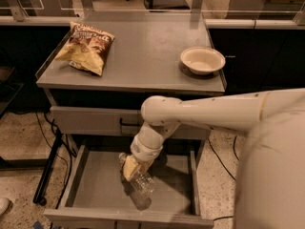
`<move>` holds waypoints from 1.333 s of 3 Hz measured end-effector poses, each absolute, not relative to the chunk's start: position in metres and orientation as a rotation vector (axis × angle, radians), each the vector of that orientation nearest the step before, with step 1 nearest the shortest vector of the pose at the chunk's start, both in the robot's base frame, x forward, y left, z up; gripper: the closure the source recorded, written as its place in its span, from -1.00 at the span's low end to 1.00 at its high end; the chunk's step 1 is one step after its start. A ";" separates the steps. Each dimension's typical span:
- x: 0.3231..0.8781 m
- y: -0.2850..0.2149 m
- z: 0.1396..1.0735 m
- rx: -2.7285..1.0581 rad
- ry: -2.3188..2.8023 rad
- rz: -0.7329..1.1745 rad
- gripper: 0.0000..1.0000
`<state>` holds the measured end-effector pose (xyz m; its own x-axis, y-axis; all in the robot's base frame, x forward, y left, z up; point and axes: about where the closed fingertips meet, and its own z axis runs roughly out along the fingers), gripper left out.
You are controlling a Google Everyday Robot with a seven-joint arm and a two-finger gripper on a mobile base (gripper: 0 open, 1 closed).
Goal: Place water bottle into middle drawer
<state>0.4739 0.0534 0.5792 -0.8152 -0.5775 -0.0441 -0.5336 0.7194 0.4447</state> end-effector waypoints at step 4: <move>0.472 0.076 0.472 0.728 -2.753 -0.722 1.00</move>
Offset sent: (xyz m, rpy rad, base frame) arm 0.0001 0.0026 -0.0492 -0.0233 0.0603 -0.0394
